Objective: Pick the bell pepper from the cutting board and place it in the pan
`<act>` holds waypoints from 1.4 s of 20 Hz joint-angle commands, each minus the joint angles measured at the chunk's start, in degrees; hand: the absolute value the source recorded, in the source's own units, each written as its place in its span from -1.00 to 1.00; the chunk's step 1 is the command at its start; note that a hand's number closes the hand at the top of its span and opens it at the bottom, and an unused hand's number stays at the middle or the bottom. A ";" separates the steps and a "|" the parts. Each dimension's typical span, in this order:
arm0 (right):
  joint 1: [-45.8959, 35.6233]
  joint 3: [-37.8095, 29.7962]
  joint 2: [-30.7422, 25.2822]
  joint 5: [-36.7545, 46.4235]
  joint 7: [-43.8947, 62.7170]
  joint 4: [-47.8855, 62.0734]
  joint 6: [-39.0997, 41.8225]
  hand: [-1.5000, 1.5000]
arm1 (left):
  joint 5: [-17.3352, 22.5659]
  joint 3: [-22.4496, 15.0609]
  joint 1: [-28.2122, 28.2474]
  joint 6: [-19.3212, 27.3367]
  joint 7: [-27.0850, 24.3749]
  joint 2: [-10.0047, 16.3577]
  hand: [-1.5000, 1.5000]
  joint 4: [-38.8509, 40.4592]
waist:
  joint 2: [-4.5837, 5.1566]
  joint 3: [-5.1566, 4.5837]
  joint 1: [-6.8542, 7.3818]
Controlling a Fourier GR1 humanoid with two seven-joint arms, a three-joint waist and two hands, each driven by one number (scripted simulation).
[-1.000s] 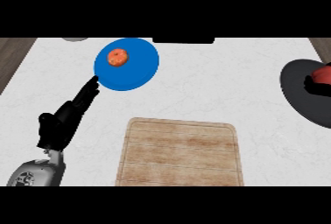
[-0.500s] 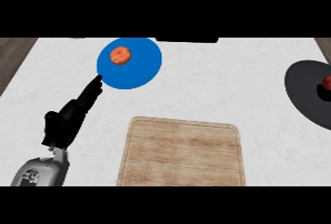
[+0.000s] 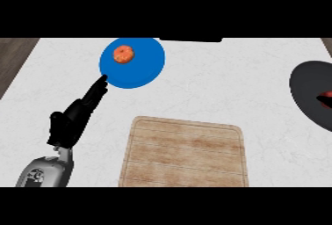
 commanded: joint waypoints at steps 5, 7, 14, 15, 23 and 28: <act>-0.79 -12.28 0.47 -12.87 -11.43 -2.57 2.99 -1.00 | 0.34 0.93 0.03 -0.47 -0.73 0.63 0.00 0.03 | 0.05 0.24 -0.24; -0.73 -14.95 -0.58 -15.89 -12.78 -2.02 7.49 -1.00 | -0.79 -0.22 0.86 0.39 -2.04 -0.62 0.00 0.93 | -0.05 0.14 -0.72; 7.49 -19.02 -4.33 -20.90 -20.45 0.44 23.02 -1.00 | 0.19 1.85 1.30 0.10 0.40 0.74 0.00 -0.33 | -0.71 -0.06 -1.57; 7.44 -18.97 -4.32 -20.75 -21.58 0.42 23.28 -1.00 | 1.18 1.85 -0.05 -0.88 -0.60 0.46 0.00 0.41 | -0.28 0.05 -1.09; 15.80 -20.47 -6.45 -23.47 -34.21 -0.98 32.64 -1.00 | 0.38 3.01 1.23 -0.77 -2.84 0.84 0.00 2.15 | -0.87 -0.16 -2.14; 19.81 -20.20 -1.86 -25.10 -40.40 -0.53 33.86 -1.00 | 0.38 3.49 1.42 -1.07 0.68 1.28 0.00 -0.55 | -1.26 -0.23 -2.35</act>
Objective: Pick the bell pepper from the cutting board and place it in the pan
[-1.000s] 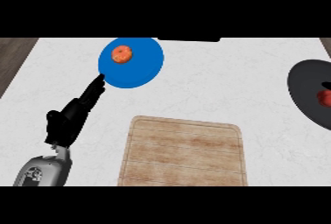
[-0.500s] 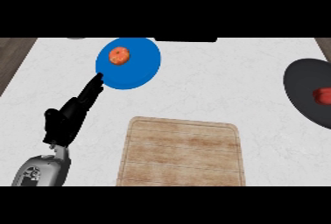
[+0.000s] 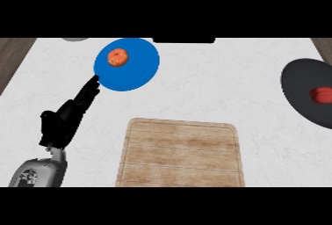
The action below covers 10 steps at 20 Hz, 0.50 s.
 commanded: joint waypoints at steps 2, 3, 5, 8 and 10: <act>1.78 0.58 1.20 -1.72 -2.55 -0.10 2.01 -1.00 | -2.68 -2.44 -0.08 2.30 2.00 -2.78 0.00 -2.49 | -0.32 -0.10 -0.33; 4.73 0.75 4.17 -0.84 -7.65 0.35 0.34 -1.00 | -0.59 -0.13 -4.01 0.82 2.53 -1.77 0.00 2.25 | -0.04 0.00 -0.44; 4.50 1.65 1.24 -2.54 -4.77 -1.50 3.07 -1.00 | -2.18 -0.06 -0.30 0.76 -0.05 -1.17 0.00 0.73 | -0.43 -0.17 -0.70; 5.69 1.59 3.15 -3.12 -7.25 -0.23 2.12 -1.00 | -0.38 0.05 3.34 -1.22 -0.75 -0.77 0.00 -2.68 | -0.36 -0.10 -0.28; 9.03 2.63 6.59 -3.46 -11.01 -1.71 1.70 -1.00 | -1.12 1.33 -2.78 -0.10 3.45 -0.56 0.00 -0.31 | -0.51 -0.19 -1.06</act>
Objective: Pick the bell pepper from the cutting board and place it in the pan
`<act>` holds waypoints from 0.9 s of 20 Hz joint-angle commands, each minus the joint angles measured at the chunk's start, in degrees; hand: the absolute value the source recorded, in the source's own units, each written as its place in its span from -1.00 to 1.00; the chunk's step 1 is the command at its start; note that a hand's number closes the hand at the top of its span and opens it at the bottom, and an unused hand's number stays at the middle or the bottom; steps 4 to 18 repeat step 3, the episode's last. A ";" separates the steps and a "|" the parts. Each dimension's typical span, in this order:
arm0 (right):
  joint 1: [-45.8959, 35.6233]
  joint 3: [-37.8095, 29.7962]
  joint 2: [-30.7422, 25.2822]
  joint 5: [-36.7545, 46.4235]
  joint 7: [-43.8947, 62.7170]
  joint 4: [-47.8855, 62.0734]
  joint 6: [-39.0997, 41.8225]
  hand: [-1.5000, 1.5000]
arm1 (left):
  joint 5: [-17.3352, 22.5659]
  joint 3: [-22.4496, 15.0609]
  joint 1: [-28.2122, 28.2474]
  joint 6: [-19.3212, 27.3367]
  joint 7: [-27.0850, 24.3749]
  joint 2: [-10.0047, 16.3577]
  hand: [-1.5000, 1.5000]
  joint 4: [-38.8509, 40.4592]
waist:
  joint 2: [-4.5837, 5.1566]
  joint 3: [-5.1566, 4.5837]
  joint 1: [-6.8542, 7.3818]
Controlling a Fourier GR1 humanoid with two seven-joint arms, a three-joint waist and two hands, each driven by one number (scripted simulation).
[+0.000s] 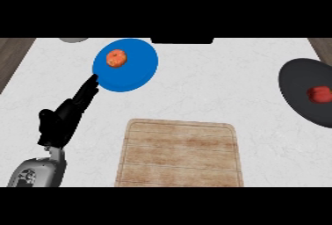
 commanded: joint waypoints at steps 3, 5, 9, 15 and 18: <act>3.68 0.71 2.32 -1.17 -6.01 0.60 -1.32 -1.00 | 0.95 0.09 2.22 -0.78 3.70 -0.15 0.00 -5.50 | -0.02 0.09 0.36; 3.68 0.71 2.32 -1.17 -6.01 0.60 -1.32 -1.00 | 0.95 0.09 2.22 -0.78 3.70 -0.15 0.00 -5.50 | -0.02 0.09 0.36; 3.68 0.71 2.32 -1.17 -6.01 0.60 -1.32 -1.00 | 0.95 0.09 2.22 -0.78 3.70 -0.15 0.00 -5.50 | -0.02 0.09 0.36; 3.68 0.71 2.32 -1.17 -6.01 0.60 -1.32 -1.00 | 0.95 0.09 2.22 -0.78 3.70 -0.15 0.00 -5.50 | -0.02 0.09 0.36; 3.68 0.71 2.32 -1.17 -6.01 0.60 -1.32 -1.00 | 0.95 0.09 2.22 -0.78 3.70 -0.15 0.00 -5.50 | -0.02 0.09 0.36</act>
